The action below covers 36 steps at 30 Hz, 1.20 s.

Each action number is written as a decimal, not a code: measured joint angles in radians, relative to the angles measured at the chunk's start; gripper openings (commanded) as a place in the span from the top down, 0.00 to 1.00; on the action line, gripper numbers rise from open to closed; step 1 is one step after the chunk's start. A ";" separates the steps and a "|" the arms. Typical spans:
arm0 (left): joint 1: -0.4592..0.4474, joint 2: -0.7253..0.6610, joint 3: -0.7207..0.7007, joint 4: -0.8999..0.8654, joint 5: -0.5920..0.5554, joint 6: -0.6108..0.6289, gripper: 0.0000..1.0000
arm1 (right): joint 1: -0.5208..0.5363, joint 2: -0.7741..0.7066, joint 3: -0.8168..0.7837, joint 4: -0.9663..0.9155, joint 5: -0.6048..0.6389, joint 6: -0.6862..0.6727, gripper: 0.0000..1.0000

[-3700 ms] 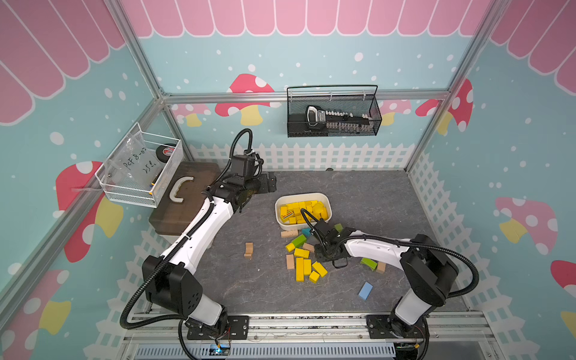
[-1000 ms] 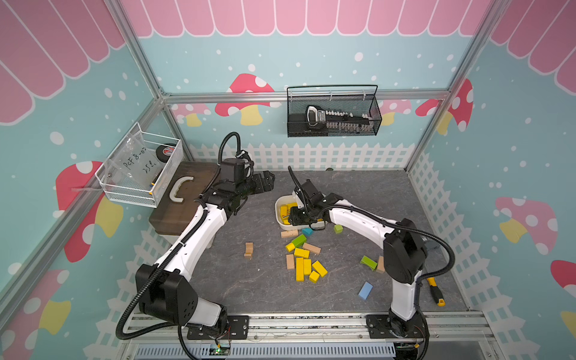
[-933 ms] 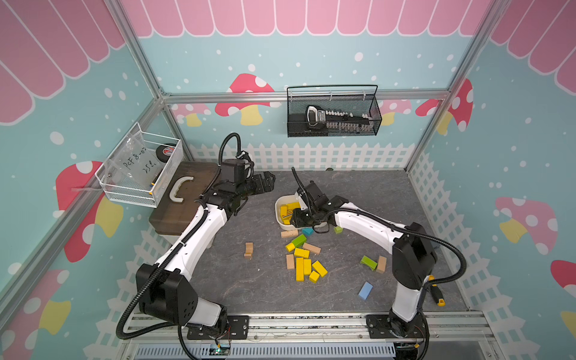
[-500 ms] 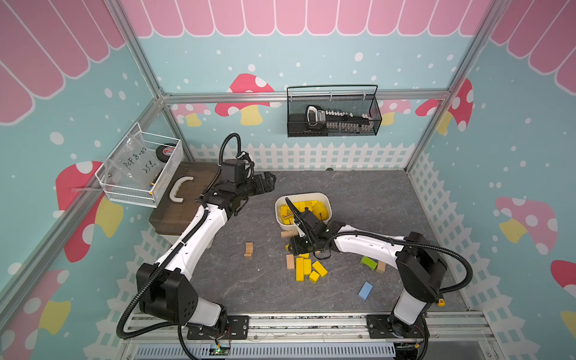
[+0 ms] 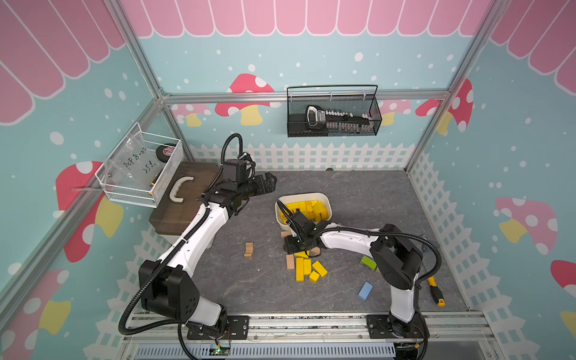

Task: Pick out the yellow building blocks
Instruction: Pick up the building block from the center of the board.

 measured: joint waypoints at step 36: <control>0.012 0.020 0.015 -0.013 0.027 -0.001 0.00 | 0.006 0.000 0.086 -0.112 0.059 -0.031 0.74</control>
